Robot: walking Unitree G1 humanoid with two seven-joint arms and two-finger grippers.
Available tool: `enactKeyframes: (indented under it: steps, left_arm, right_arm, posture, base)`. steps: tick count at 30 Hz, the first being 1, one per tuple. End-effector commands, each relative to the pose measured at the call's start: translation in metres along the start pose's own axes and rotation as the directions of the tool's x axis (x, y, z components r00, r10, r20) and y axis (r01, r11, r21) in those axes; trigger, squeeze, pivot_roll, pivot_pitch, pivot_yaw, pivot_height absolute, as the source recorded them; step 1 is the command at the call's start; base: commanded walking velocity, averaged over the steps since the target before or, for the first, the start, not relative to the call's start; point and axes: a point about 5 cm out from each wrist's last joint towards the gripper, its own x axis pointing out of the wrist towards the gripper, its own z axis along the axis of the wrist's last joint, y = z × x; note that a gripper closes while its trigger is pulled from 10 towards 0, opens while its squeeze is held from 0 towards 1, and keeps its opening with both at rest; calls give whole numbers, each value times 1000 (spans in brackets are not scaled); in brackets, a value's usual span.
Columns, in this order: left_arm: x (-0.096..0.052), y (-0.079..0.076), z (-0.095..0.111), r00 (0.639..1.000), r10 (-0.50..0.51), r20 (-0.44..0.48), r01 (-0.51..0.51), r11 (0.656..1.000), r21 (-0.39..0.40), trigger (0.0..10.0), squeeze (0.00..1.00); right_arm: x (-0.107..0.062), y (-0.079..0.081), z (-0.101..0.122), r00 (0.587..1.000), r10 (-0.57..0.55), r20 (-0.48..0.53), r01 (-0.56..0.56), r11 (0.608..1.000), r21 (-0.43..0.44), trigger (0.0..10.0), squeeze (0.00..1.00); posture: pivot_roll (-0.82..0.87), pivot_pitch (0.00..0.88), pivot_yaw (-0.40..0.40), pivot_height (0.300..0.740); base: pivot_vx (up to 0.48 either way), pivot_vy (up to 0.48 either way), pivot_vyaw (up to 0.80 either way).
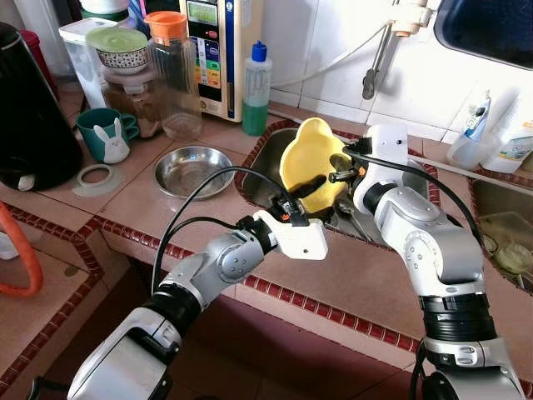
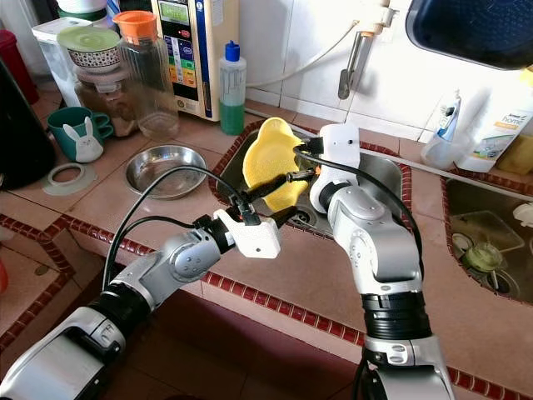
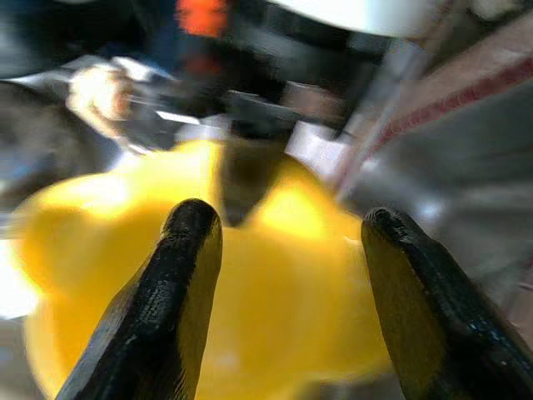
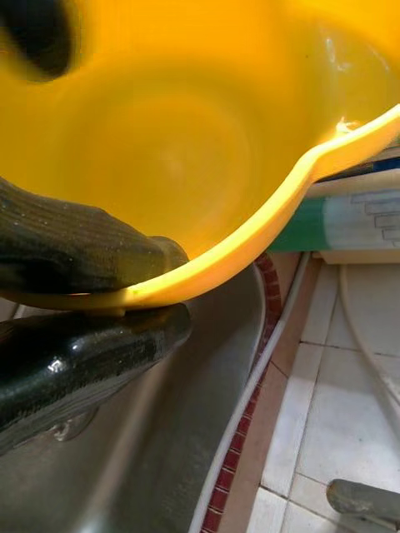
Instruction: Kitchen organization
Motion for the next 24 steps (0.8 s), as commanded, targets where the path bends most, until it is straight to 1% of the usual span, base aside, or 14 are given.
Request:
enactKeyframes:
  steps: [1,6,7,9,10,11,14,17,19,21,22,23,24]
  left_arm:
    - [8,25,6,994,105,40,-106,994,10,10000,1000]
    - [8,28,6,992,122,42,-122,992,2,10000,1000]
    - [8,31,7,987,155,48,-154,988,-18,10000,1000]
    - [8,32,8,985,164,49,-163,986,-23,10000,1000]
    - [7,36,11,978,199,65,-195,979,-60,10000,1000]
    - [7,38,13,975,212,71,-206,975,-77,10000,1000]
    - [5,41,15,969,231,84,-224,971,-88,10000,1000]
    - [2,45,15,963,257,78,-248,963,-110,10000,1000]
    - [-4,44,11,961,272,39,-263,952,-153,10000,1000]
    - [-11,40,5,959,282,-13,-278,938,-204,10000,1000]
    - [-11,40,5,959,282,-13,-278,938,-204,10000,1000]
    - [-17,38,-1,955,291,-62,-297,923,-246,10000,1000]
    - [-21,38,-4,950,300,-89,-313,912,-264,10000,1000]
  right_arm:
    - [-1,-5,-10,999,-16,-44,16,1000,6,0,0]
    - [0,-7,-10,999,-21,-42,21,1000,6,0,0]
    - [1,-8,-10,999,-25,-40,25,1000,6,0,0]
    - [1,-8,-10,999,-26,-40,26,1000,6,0,0]
    - [4,-11,-11,998,-42,-36,42,999,-5,0,0]
    - [5,-13,-12,998,-49,-35,49,999,-10,0,0]
    - [8,-16,-14,997,-63,-37,62,998,-22,0,0]
    - [13,-22,-17,995,-89,-39,86,994,-64,0,0]
    - [19,-27,-17,993,-114,-23,111,989,-96,0,0]
    - [26,-30,-17,991,-134,-9,132,985,-110,0,0]
    - [26,-30,-17,991,-134,-9,132,985,-110,0,0]
    - [30,-34,-15,988,-156,18,157,980,-121,0,0]
    - [33,-37,-14,985,-171,35,174,977,-127,0,0]
  posture:
    - [196,0,-66,740]
    - [196,0,-67,740]
    - [197,0,-68,740]
    - [197,0,-68,740]
    - [201,0,-68,740]
    - [201,0,-68,740]
    - [207,0,-69,740]
    - [220,0,-72,740]
    - [233,0,-73,740]
    - [244,0,-73,740]
    - [244,0,-73,740]
    - [252,0,-73,740]
    - [255,0,-73,740]
  base:
    - [0,0,0]
    - [0,0,0]
    - [0,0,0]
    - [0,0,0]
    - [0,0,0]
    - [0,0,0]
    - [0,0,0]
    - [0,0,0]
    - [0,0,0]
    - [0,0,0]
    - [0,0,0]
    - [0,0,0]
    - [0,0,0]
